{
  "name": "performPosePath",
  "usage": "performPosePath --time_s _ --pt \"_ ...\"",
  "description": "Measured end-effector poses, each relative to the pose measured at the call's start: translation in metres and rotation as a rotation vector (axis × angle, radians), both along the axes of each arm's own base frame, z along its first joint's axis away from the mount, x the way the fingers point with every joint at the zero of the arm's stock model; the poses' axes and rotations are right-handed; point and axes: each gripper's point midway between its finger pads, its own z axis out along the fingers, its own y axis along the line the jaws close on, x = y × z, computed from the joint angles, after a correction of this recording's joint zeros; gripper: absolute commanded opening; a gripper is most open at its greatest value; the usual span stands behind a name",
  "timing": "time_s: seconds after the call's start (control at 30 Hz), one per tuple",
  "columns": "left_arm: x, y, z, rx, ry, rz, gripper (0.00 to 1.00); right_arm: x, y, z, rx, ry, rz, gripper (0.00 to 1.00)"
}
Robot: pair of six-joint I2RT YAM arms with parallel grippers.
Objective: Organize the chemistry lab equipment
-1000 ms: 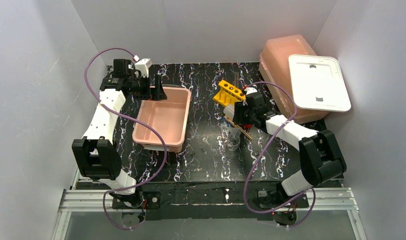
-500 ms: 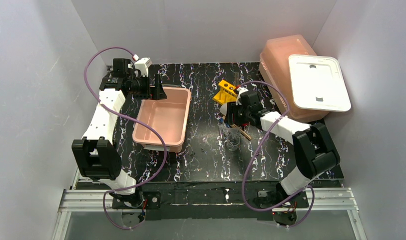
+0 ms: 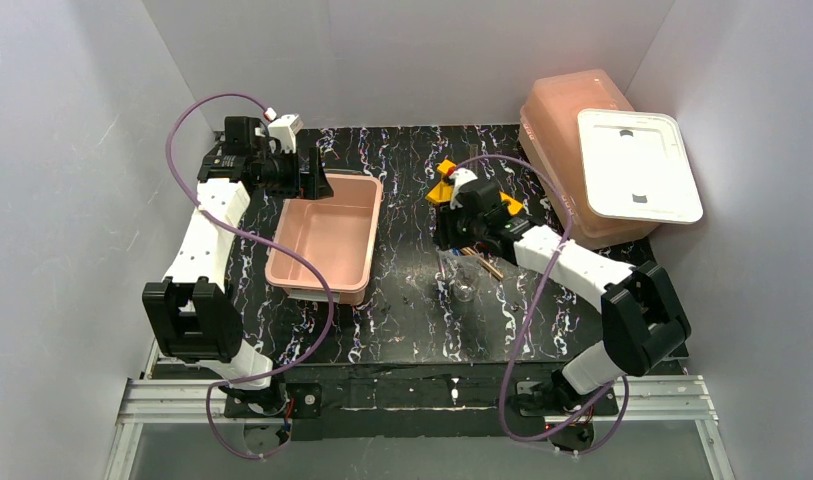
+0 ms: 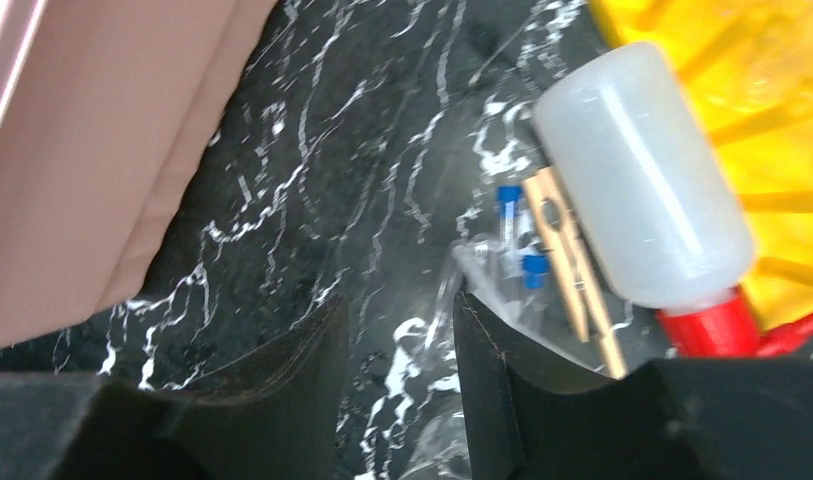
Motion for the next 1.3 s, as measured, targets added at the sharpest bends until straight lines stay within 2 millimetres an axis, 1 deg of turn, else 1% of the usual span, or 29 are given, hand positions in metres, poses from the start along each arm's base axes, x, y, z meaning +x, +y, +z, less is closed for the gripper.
performPosePath --time_s 0.13,0.3,0.4,0.47,0.57,0.63,0.73,0.9,1.1,1.27,1.3 --pt "-0.001 0.0 0.002 -0.001 -0.004 0.001 0.98 -0.023 0.017 -0.005 -0.029 0.015 0.05 0.5" --pt "-0.001 0.0 0.004 0.0 -0.011 0.001 0.98 -0.041 0.019 -0.019 -0.068 0.052 0.054 0.5" --pt "-0.001 0.0 0.004 0.0 -0.014 0.001 0.98 -0.046 0.019 -0.026 -0.083 0.073 0.052 0.5" --pt "-0.001 0.0 0.004 0.0 -0.014 0.001 0.98 -0.047 0.02 -0.033 -0.092 0.089 0.049 0.51" --pt "-0.001 0.0 0.004 0.0 -0.014 0.001 0.98 -0.048 0.018 -0.052 -0.127 0.129 0.041 0.54" --pt "0.0 0.0 0.004 0.001 -0.014 0.002 0.98 -0.049 0.014 -0.065 -0.161 0.156 0.03 0.54" --pt "0.0 0.001 0.004 0.006 -0.016 0.003 0.98 -0.049 0.01 -0.08 -0.201 0.183 0.02 0.54" --pt "0.001 0.003 0.003 0.014 -0.016 0.01 0.98 -0.046 0.01 -0.086 -0.224 0.191 0.01 0.54" --pt "0.001 0.004 0.003 0.016 -0.017 0.013 0.98 -0.038 0.016 -0.088 -0.227 0.191 0.009 0.54" --pt "0.001 0.006 0.003 0.018 -0.018 0.017 0.98 -0.032 0.021 -0.097 -0.243 0.2 0.006 0.51" --pt "0.001 0.006 0.003 0.018 -0.018 0.017 0.98 -0.031 0.022 -0.096 -0.24 0.196 0.006 0.5"
